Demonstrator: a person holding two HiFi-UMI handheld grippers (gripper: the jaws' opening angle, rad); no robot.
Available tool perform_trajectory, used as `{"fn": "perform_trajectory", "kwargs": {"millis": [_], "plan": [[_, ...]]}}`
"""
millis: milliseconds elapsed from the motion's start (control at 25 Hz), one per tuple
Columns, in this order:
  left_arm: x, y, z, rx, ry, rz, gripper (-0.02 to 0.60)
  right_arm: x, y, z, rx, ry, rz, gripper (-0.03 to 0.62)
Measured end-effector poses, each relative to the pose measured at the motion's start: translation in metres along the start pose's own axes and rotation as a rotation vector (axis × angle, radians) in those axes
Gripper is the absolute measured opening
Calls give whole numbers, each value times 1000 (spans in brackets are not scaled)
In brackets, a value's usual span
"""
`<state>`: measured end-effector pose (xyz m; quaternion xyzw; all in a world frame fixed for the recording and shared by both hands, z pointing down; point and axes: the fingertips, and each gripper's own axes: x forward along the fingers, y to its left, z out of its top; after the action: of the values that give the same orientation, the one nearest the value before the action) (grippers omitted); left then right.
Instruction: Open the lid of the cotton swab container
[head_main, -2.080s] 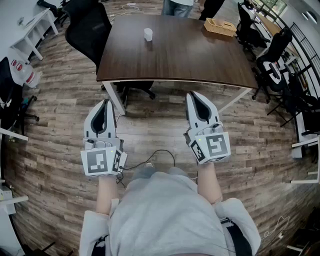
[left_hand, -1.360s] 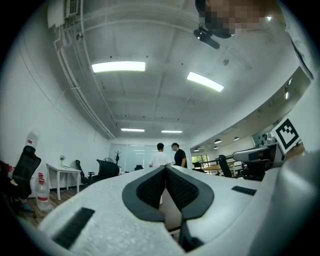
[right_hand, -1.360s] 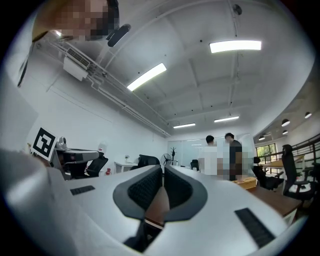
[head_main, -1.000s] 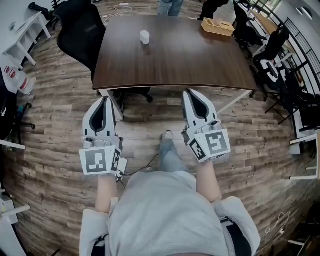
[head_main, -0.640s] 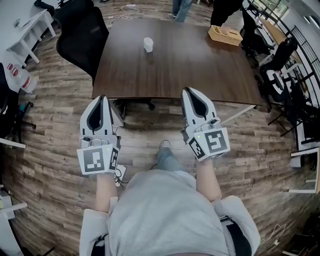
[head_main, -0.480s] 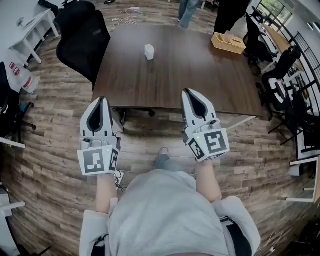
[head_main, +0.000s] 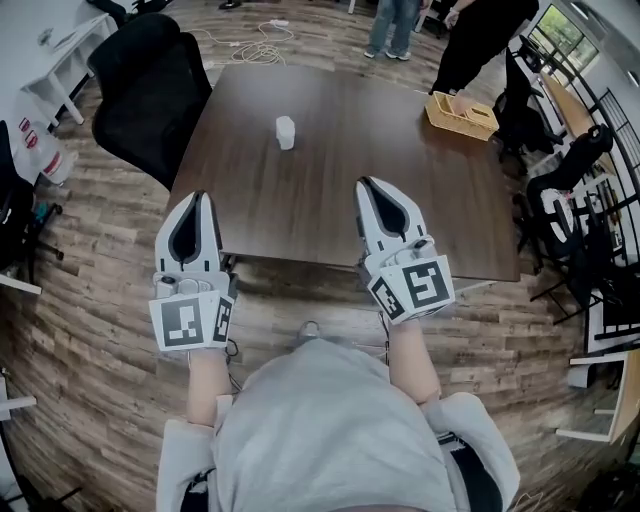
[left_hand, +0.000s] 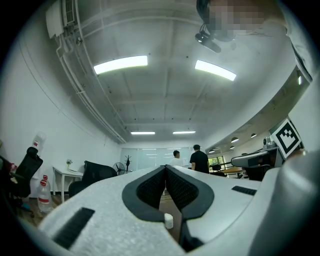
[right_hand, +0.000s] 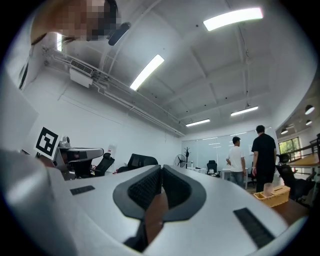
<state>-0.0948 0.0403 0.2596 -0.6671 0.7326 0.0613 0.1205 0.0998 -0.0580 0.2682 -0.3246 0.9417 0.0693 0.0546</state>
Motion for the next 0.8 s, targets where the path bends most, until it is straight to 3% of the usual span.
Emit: {"fn": "perform_trajectory", "kwargs": {"millis": [400,800], "plan": [[44,-27,-14,29,19,33,9,21,-51,-24,41,7,44,18],[75,-17,-35,31,57,41,9,44,-71,-56,91,76,15,18]]}}
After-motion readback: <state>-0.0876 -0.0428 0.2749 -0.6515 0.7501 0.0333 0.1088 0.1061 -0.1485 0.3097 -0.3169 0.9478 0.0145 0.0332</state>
